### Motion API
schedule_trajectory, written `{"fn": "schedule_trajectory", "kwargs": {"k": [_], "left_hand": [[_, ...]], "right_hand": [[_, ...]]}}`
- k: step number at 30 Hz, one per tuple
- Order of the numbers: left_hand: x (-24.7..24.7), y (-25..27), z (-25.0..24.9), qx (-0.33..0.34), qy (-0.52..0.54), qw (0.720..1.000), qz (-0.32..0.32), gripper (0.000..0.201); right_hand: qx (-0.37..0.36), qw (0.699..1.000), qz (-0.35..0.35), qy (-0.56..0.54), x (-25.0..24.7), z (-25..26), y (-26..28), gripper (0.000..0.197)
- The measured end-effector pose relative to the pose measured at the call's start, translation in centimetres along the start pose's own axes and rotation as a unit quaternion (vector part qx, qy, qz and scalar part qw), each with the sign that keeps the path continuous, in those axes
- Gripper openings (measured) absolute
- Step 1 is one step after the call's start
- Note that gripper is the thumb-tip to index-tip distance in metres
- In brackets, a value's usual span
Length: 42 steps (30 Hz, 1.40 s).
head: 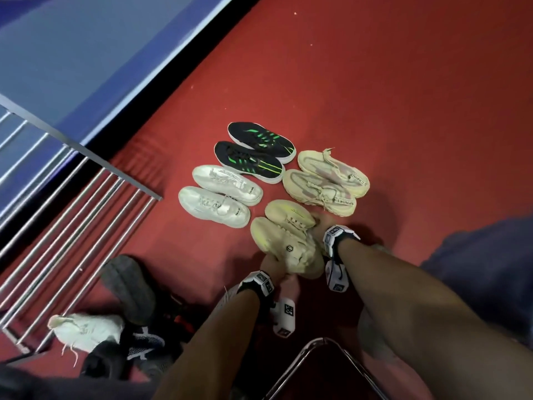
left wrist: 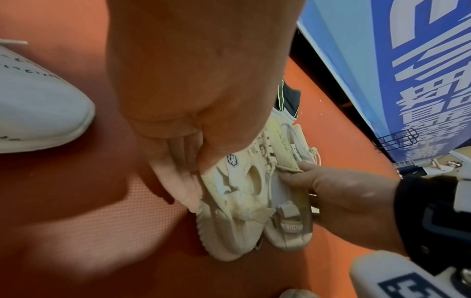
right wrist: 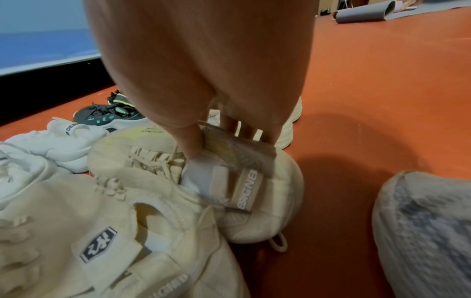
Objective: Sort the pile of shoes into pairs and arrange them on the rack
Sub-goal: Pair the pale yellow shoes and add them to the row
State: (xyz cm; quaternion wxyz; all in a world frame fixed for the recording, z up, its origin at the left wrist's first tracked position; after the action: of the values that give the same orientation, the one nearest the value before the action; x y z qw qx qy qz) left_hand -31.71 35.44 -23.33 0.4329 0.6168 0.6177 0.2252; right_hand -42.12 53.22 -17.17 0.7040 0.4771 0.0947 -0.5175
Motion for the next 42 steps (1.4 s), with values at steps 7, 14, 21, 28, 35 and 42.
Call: {"fn": "schedule_trajectory", "kwargs": {"k": [7, 14, 21, 28, 35, 42], "left_hand": [[-1.1, 2.3, -1.5, -0.084, 0.053, 0.992, 0.073, 0.015], [0.3, 1.6, -2.3, -0.074, 0.142, 0.978, 0.13, 0.016], [0.7, 1.5, -2.5, -0.044, 0.11, 0.988, 0.102, 0.023], [-0.4, 0.9, -1.9, -0.045, 0.133, 0.982, 0.123, 0.028], [-0.3, 0.5, -2.2, -0.036, 0.094, 0.988, 0.118, 0.024], [-0.9, 0.3, -2.0, -0.025, 0.043, 0.998, 0.034, 0.032]], "right_hand": [[-0.022, 0.994, -0.035, 0.105, 0.6, 0.4, -0.1, 0.074], [-0.029, 0.998, -0.03, 0.053, 0.2, 1.0, -1.5, 0.069], [-0.018, 0.997, -0.03, 0.07, -0.5, 2.1, -2.0, 0.07], [-0.018, 0.991, -0.067, 0.112, 0.9, 2.1, -1.6, 0.054], [-0.038, 0.985, -0.09, 0.14, 3.1, 2.2, -1.1, 0.052], [-0.027, 0.989, -0.073, 0.128, 2.8, 2.7, -1.5, 0.058]]}}
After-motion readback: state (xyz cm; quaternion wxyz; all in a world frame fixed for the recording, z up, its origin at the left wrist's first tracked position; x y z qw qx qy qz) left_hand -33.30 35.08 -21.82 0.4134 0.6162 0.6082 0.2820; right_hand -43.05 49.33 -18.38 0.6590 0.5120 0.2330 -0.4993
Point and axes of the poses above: each hand's wrist, its own y-axis away from the middle knuckle, its own x-axis out of the palm, z = x × y, the point moved 1 cm from there along -y, towards the middle knuckle, and after that the axes turned 4 degrees about -z, right-handed, at the moved point
